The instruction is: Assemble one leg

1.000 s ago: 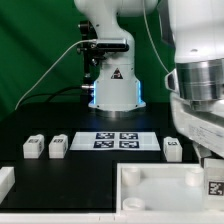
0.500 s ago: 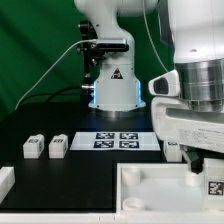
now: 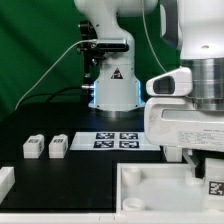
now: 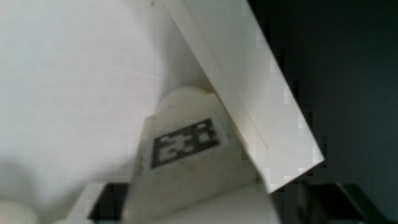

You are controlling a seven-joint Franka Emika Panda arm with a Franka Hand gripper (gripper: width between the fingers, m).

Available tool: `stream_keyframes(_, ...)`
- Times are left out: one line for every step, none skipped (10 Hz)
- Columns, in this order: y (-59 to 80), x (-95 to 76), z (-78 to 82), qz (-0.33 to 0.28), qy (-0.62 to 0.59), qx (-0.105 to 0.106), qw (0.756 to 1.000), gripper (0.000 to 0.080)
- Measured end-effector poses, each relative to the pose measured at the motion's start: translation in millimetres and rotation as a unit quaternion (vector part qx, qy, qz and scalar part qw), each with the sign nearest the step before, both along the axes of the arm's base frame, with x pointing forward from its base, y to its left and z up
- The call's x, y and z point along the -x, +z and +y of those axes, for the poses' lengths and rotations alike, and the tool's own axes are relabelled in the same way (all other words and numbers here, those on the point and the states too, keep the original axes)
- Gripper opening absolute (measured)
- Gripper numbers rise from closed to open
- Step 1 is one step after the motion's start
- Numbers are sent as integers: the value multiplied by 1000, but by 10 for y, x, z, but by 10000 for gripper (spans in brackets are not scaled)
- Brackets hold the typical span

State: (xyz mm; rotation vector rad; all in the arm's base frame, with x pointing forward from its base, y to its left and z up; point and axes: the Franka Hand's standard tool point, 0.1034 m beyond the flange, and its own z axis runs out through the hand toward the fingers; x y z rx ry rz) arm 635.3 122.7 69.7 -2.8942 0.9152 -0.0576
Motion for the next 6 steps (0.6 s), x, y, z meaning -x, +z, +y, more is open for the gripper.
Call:
stream_keyframes(-7,9,-21,7,-60,-4,998,296)
stream_keyframes(-8,9,-24,11,-107,-8,994,296)
stream_keyframes(-7,4,-35,18,-175,-15,984,296)
stream_keyframes(-6,2,-51,29,-270,-28,962,296)
stream_keyframes(-9,12,-23,44,-361,-38,931,296)
stream_keyframes(-11,12,-7,56,-453,-50,888,296)
